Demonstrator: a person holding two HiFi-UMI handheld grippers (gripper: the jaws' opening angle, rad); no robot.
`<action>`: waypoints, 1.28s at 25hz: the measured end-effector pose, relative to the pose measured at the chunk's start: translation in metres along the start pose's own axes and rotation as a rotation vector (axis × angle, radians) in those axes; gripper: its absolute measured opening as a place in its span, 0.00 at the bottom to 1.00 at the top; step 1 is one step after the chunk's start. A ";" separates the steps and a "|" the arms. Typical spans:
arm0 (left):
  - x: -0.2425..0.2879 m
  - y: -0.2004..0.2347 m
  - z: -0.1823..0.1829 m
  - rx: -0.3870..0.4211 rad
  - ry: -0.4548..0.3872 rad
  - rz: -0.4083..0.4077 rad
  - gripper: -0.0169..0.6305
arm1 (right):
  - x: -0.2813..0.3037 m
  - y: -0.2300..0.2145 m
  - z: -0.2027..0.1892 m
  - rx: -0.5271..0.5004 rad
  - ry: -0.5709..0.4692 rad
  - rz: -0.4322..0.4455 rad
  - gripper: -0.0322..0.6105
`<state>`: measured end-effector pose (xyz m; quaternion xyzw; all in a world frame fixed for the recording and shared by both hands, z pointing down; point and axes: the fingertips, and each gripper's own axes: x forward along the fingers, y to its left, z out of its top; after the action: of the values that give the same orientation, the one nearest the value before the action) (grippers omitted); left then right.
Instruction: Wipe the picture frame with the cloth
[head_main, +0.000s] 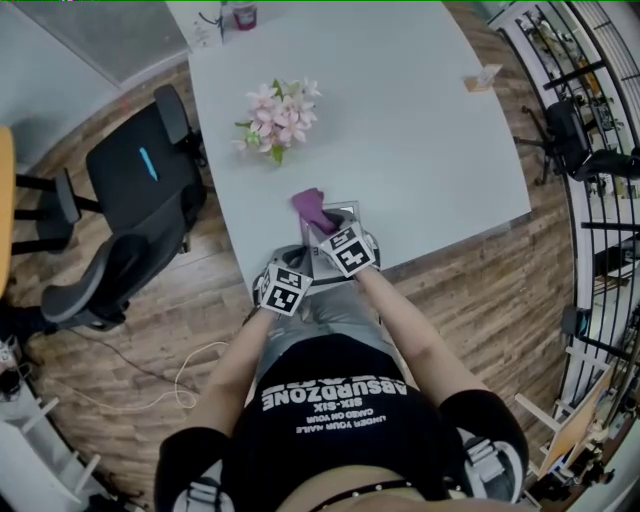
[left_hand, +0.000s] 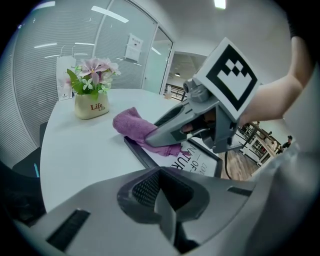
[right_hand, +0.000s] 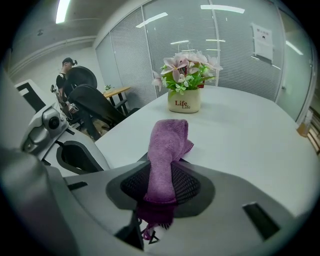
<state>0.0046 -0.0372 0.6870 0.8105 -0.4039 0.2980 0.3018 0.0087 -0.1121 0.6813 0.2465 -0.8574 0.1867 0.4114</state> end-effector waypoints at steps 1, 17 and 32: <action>0.000 0.001 0.000 -0.003 0.002 -0.002 0.05 | 0.000 -0.001 -0.001 0.002 0.003 -0.003 0.26; 0.000 0.000 -0.001 -0.008 0.010 -0.006 0.05 | -0.018 -0.034 -0.020 0.039 0.031 -0.090 0.26; -0.002 0.000 -0.001 -0.018 0.006 0.012 0.05 | -0.045 -0.064 -0.030 0.090 0.018 -0.163 0.26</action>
<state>0.0038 -0.0360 0.6863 0.8044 -0.4105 0.2987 0.3086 0.0882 -0.1358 0.6708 0.3318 -0.8216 0.1931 0.4215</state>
